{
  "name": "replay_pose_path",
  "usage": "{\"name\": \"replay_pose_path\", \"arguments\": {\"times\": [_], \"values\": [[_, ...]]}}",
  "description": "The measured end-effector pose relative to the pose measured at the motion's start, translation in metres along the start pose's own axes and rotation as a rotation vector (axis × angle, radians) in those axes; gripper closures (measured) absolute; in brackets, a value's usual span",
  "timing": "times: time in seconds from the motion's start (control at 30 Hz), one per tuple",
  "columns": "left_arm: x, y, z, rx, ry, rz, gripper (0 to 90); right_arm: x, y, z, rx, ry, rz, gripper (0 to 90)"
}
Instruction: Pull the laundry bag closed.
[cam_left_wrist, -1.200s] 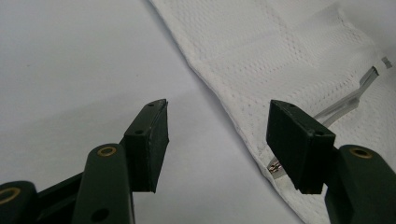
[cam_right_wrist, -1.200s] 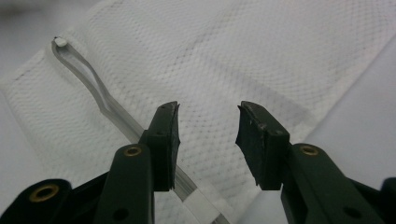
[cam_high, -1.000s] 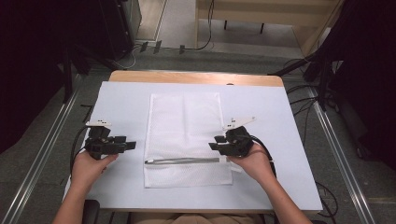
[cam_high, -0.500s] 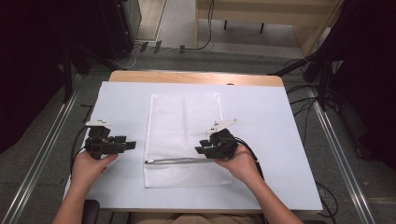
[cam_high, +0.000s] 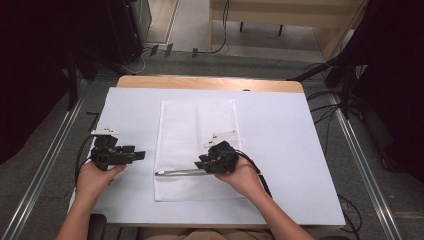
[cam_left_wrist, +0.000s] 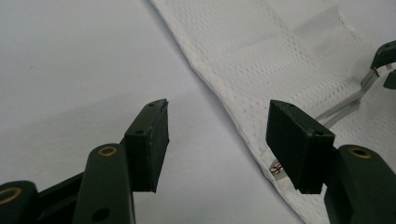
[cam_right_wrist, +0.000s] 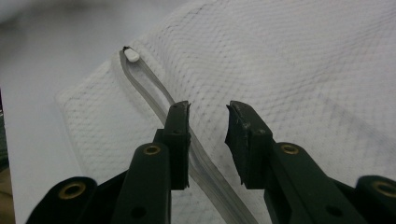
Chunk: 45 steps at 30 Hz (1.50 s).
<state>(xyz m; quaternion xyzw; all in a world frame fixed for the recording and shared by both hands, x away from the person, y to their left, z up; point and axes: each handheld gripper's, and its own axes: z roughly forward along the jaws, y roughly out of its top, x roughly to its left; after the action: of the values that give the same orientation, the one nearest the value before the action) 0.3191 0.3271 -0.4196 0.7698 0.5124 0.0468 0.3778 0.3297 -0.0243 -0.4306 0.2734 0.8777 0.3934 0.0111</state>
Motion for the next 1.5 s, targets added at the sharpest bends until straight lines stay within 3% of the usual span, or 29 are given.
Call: {"name": "replay_pose_path", "arguments": {"times": [0.7, 1.5], "values": [[0.003, 0.0, -0.001, -0.004, -0.001, -0.006, 39.8, 0.027, 0.021, 0.044, 0.018, 0.078, -0.042, 72.0], [0.004, 0.001, -0.002, -0.008, -0.002, -0.011, 39.9, 0.048, 0.032, 0.082, 0.068, 0.14, -0.039, 74.1]]}}
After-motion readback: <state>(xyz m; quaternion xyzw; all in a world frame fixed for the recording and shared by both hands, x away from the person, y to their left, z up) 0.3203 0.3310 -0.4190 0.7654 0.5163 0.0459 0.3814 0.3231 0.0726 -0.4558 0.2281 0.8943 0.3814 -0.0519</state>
